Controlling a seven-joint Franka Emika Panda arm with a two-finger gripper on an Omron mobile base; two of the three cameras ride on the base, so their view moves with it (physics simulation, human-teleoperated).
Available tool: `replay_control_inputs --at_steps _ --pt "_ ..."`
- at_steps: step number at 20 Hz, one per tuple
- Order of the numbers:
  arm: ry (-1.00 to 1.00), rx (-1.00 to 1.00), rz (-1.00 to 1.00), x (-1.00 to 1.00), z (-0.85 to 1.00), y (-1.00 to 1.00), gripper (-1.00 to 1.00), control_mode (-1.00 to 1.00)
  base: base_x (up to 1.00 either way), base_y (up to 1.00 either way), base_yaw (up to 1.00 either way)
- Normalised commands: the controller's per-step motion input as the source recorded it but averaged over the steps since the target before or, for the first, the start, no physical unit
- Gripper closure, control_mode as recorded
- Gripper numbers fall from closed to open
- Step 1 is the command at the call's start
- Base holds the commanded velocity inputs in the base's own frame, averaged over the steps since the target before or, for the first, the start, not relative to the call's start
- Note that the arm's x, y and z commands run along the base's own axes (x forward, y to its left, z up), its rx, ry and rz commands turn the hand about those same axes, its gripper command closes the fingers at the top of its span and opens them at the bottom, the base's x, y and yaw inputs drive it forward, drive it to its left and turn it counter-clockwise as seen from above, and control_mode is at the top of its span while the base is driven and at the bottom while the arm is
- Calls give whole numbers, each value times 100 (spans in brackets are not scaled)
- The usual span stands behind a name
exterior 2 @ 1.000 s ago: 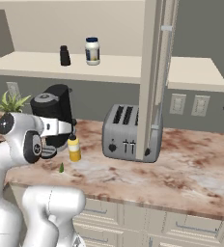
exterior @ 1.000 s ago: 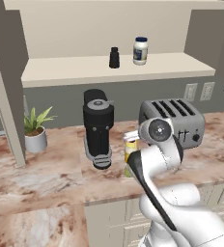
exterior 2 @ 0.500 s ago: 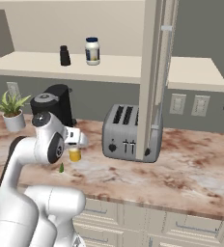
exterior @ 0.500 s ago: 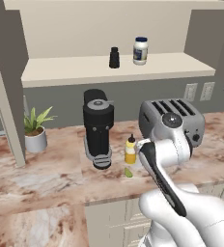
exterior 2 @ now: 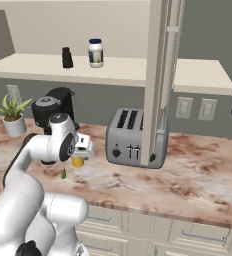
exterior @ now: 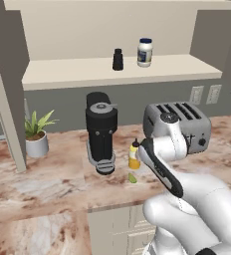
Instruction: There are various items on the counter. Only move the condiments/shakers into the cabinet.
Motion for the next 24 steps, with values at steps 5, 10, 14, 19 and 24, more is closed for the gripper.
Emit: replay_control_inputs --at_steps 5,10,14,19,24 --pt "-3 13 -2 15 -10 10 -100 -100 0 0 0" --pt "-5 5 -9 34 -27 21 -100 -100 0 0 0" --pt "-2 1 -8 32 -24 4 -100 -100 0 0 0" --pt "0 0 -3 14 -14 0 -100 -100 0 0 0" --pt "0 1 -1 13 -17 14 -100 -100 0 0 0"
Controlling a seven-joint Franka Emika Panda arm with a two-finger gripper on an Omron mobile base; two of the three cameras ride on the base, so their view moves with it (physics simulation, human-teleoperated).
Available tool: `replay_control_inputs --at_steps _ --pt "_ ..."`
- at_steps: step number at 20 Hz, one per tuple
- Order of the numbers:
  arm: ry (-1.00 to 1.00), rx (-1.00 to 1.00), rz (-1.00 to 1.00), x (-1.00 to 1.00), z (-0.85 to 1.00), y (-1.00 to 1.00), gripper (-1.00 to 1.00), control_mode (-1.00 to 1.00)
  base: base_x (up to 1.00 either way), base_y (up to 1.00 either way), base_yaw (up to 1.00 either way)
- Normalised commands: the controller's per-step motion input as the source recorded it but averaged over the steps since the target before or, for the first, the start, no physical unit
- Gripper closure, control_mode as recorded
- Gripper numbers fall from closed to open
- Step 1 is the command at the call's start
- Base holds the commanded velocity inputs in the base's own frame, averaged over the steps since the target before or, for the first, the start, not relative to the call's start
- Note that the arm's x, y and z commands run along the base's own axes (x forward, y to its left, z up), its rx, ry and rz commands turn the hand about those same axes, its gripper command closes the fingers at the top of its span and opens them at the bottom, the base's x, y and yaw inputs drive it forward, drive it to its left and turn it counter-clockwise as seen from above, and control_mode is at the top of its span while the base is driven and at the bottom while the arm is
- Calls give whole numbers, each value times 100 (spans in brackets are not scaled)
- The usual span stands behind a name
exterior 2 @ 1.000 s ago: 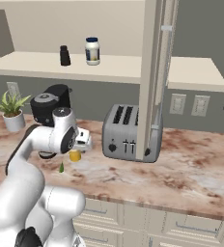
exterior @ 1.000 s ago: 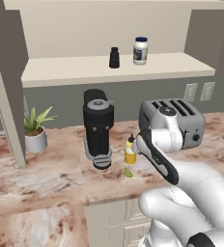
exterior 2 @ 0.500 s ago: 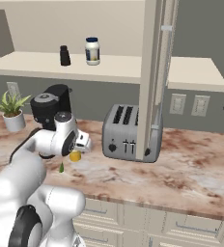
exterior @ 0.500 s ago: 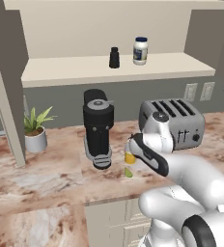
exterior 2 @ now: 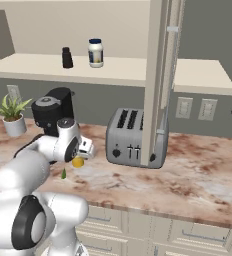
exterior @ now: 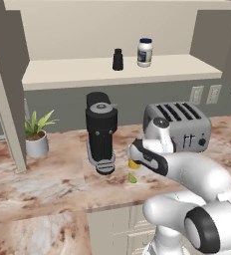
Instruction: There are various items on the counter. Only move the condiments/shakers into the cabinet.
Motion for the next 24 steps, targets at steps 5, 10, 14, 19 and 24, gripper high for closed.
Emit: replay_control_inputs --at_steps 5,10,14,19,24 --pt "-1 0 -1 15 -15 17 -100 -100 0 0 0" --pt "-5 0 0 24 -8 1 -100 -100 0 0 0" --pt "-5 0 0 22 -5 0 -100 -100 0 0 0" --pt "-6 0 0 11 -2 2 -100 -100 0 0 0" --pt "-8 0 0 2 -6 9 -100 -100 0 0 0"
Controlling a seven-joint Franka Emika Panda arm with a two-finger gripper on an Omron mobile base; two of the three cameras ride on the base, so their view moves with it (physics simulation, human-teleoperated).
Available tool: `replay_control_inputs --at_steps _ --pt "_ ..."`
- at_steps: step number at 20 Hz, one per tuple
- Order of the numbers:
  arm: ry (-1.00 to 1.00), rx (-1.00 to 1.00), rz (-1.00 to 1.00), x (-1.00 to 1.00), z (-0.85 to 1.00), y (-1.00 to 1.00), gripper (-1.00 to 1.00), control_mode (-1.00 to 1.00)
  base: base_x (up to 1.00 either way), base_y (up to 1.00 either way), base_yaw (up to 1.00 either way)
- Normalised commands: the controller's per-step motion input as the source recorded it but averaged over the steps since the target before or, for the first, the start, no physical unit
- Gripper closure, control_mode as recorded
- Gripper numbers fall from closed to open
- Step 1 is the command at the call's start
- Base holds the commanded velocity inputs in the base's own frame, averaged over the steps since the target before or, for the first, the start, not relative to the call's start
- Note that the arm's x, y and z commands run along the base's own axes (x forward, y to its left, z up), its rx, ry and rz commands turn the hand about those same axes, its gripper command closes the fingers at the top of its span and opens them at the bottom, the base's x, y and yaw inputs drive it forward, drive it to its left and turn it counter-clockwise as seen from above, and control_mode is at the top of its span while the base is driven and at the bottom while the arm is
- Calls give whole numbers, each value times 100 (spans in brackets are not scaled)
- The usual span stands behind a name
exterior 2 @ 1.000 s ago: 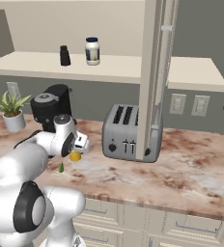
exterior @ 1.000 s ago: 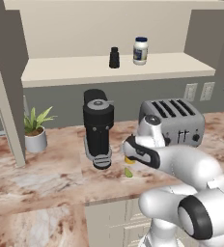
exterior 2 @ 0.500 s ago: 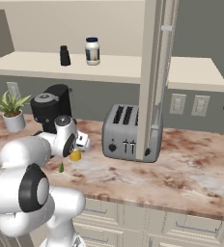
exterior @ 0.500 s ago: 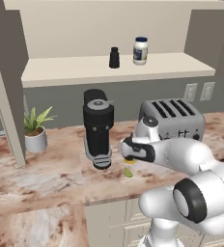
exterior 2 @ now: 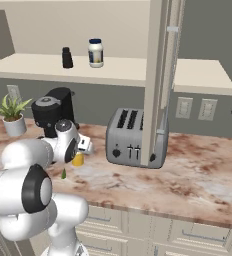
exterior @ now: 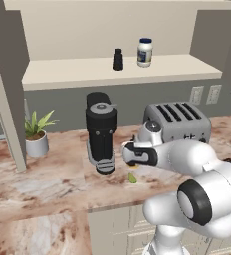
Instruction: There are various items on the counter. Only move the condiments/shakers into the cabinet.
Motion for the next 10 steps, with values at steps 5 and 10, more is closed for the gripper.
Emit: replay_control_inputs --at_steps 5,10 --pt "-10 0 0 2 -12 11 100 -100 0 0 0" --pt "0 0 0 0 0 0 100 -100 0 0 0"
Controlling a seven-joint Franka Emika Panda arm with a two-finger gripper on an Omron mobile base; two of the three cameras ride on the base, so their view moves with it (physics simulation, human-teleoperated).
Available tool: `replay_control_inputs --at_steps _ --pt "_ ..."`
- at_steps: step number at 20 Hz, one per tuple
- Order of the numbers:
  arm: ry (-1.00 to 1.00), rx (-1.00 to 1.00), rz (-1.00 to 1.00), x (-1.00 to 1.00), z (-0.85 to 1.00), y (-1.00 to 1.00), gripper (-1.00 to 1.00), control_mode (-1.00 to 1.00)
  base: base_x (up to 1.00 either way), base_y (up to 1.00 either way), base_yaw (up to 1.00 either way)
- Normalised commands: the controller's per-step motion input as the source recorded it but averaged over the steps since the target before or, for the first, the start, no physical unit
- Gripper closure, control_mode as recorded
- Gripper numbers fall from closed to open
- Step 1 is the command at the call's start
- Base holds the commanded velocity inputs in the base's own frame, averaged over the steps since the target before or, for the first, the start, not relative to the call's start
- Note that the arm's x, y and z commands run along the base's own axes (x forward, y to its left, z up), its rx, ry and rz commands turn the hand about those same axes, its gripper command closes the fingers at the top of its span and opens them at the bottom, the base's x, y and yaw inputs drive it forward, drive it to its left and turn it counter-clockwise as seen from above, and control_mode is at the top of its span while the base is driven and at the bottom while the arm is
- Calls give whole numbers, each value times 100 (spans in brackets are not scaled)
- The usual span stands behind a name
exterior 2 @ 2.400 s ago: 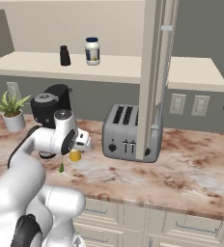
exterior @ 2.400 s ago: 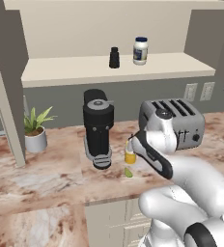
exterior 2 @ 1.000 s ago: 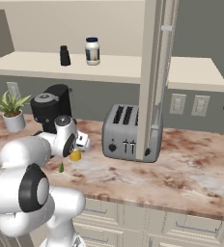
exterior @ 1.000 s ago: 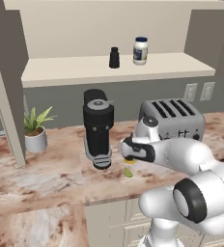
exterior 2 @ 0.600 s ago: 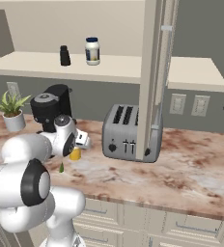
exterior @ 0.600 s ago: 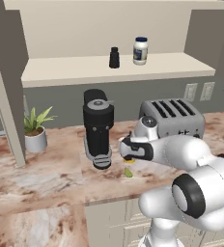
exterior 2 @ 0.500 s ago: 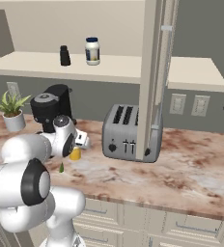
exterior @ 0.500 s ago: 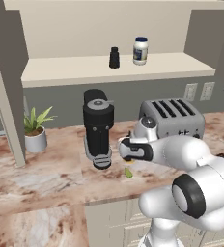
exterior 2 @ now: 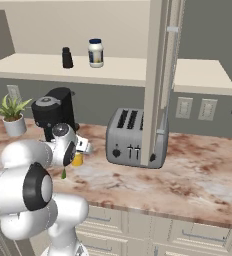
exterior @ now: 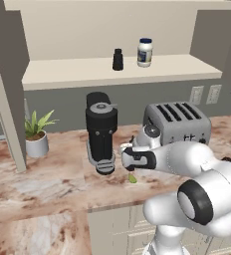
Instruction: There are various items on the counter. Only move the condiments/shakers into the cabinet.
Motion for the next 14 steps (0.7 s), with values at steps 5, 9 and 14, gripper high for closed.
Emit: replay_control_inputs --at_steps 5,9,14 --pt "-5 0 0 -27 36 0 100 -100 0 0 0" --pt "-12 0 -1 -49 98 0 100 -100 0 0 0" --pt "-16 0 0 -70 100 -17 100 -100 0 0 0"
